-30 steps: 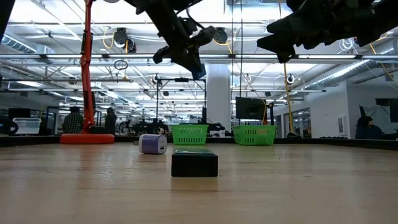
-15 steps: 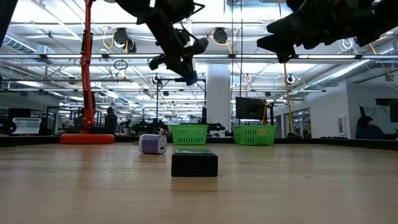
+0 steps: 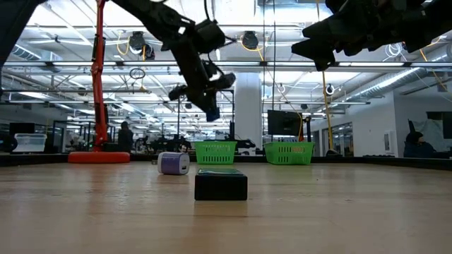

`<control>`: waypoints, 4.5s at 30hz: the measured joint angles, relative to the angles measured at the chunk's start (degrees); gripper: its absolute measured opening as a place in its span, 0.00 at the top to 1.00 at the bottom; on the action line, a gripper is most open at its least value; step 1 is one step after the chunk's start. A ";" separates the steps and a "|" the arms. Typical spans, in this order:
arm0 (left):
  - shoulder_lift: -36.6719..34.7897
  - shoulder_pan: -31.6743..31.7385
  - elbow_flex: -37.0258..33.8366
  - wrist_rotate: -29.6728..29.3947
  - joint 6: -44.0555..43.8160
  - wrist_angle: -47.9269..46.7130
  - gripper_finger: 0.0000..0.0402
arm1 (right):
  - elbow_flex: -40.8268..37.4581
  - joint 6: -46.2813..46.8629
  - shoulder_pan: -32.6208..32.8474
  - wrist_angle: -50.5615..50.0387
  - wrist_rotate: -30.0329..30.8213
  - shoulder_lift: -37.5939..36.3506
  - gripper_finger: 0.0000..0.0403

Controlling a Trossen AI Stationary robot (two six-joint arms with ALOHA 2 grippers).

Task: Pick & Place Office items
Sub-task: Put the blue digital timer into the left green basket, then put the black digital timer into the left green basket

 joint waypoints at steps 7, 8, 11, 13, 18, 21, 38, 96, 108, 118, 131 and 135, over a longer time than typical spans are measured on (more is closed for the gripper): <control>4.35 0.36 0.00 2.49 -1.12 0.04 0.87 | 0.00 -0.22 -0.29 -0.05 0.00 0.00 0.48; 4.96 0.36 0.00 2.48 -1.28 -0.01 0.86 | 0.00 -0.22 -0.27 -0.09 -0.02 0.00 0.48; 6.21 0.36 0.00 2.65 -1.35 -0.04 0.85 | 0.00 -0.22 -0.27 -0.07 -0.10 0.00 0.48; 6.86 0.36 0.00 2.90 -1.39 0.15 0.86 | 0.00 -0.22 -0.27 -0.05 -0.17 0.02 0.48; 8.31 0.35 0.00 4.92 -1.57 0.47 0.87 | 0.00 -0.22 -0.29 -0.05 -0.15 0.02 0.48; 8.49 0.36 0.00 5.31 -2.44 0.08 0.85 | 0.00 -0.22 -0.27 -0.03 -0.11 0.02 0.48; 8.49 -0.08 0.00 5.31 -0.90 0.02 0.66 | 0.00 -0.22 -0.27 -0.03 -0.11 0.02 0.48; 2.94 -57.17 0.00 -4.96 -4.37 1.96 0.66 | 0.00 2.58 -0.25 0.02 -0.04 0.04 0.48; 10.23 -51.33 -0.02 4.95 -9.77 0.15 0.44 | 0.00 1.33 -0.22 -0.01 -0.01 0.04 0.48; 10.28 -50.07 -0.02 9.90 -8.65 0.19 0.33 | 0.00 0.91 -0.22 -0.06 -0.02 0.04 0.48; 10.28 -49.86 -0.02 9.98 -8.71 0.46 0.33 | 0.00 1.04 -0.22 -0.20 -0.02 0.04 0.48; 10.02 -49.78 -0.02 12.79 -10.06 0.47 0.33 | 0.00 1.04 -0.22 -0.03 -0.02 0.04 0.48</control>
